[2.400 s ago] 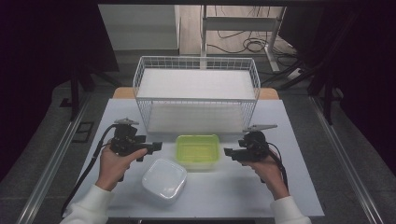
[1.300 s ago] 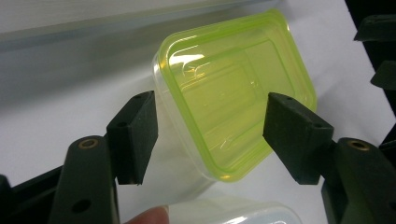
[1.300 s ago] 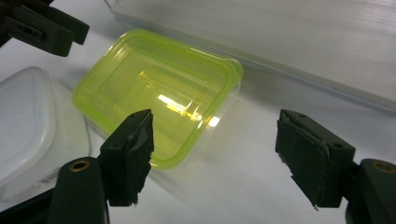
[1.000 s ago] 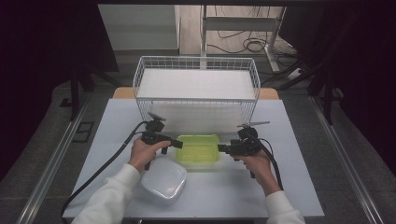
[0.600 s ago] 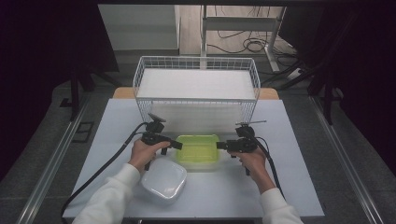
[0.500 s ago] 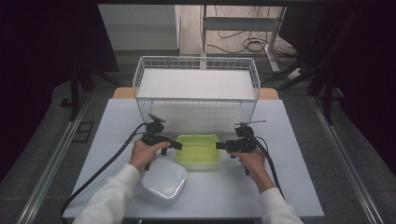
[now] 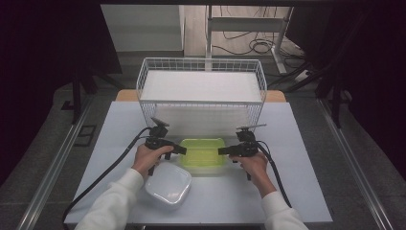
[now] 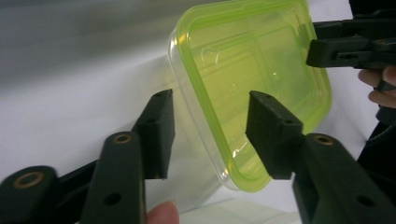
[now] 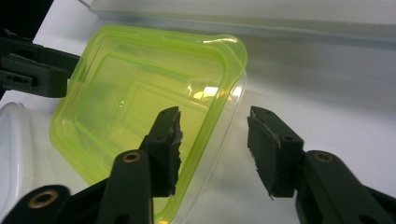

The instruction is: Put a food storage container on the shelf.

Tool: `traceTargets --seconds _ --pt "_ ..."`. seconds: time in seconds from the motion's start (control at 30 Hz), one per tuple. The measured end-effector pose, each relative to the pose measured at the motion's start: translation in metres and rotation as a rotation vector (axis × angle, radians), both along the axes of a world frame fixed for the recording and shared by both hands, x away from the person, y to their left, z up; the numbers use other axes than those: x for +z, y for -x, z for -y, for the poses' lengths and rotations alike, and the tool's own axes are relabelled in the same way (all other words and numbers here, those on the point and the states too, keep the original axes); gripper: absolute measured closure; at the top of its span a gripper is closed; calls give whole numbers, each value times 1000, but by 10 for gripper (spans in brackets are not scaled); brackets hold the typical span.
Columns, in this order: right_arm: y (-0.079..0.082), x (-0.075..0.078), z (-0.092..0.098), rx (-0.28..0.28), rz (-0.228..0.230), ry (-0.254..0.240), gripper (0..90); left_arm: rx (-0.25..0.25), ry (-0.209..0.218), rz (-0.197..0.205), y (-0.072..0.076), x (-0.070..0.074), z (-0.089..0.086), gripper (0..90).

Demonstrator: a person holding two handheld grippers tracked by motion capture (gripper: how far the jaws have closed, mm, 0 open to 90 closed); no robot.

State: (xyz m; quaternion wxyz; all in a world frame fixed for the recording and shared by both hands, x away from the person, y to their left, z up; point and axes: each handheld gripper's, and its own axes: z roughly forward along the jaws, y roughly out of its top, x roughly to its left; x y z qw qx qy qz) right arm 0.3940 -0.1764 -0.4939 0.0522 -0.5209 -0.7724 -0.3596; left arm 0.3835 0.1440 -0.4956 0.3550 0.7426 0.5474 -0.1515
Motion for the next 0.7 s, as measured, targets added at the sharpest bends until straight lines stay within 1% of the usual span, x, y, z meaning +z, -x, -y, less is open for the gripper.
traceTargets --seconds 0.03,0.07,0.1,0.17,0.2,0.27,0.33,0.37,0.4,0.43,0.47,0.5,0.53,0.57,0.6,0.7 --pt "0 0 0 0 0 0 559 0 0 0 0 0 0 554" --pt "0 -1 0 0 -4 0 574 -12 6 -3 0 -1 0 554" --pt "0 -1 0 1 -12 -16 611 -14 4 -3 0 -2 1 581" --pt "1 -1 -1 0 -16 -28 643 -22 -1 -5 -1 -2 0 609" --pt "1 -1 -1 -2 -18 -32 652 -6 -1 -9 0 -2 2 625" --pt "1 -1 -1 -4 -19 -32 657 -4 -1 -10 0 -2 3 654" --pt "1 -1 1 -12 -35 -63 688 -10 -6 -12 1 -1 2 681" --pt "1 0 2 -15 -38 -77 700 0 -1 -13 1 1 1 696" --pt "2 1 2 -18 -42 -89 712 0 -1 -13 1 1 1 710" --pt "2 1 2 -18 -42 -89 712 5 1 -10 2 2 1 710" --pt "3 4 2 -25 -26 -102 742 17 21 0 3 6 0 732" --pt "4 5 2 -24 -14 -102 753 20 35 1 3 8 -1 742" --pt "5 7 2 -24 -14 -111 755 12 20 14 3 10 -2 747" --pt "5 7 2 -24 -14 -111 755 12 20 14 3 10 -2 752" --pt "5 8 2 -18 -7 -126 757 17 17 26 4 12 -3 752" --pt "8 14 -2 -7 21 -118 762 19 12 35 5 13 -4 748"
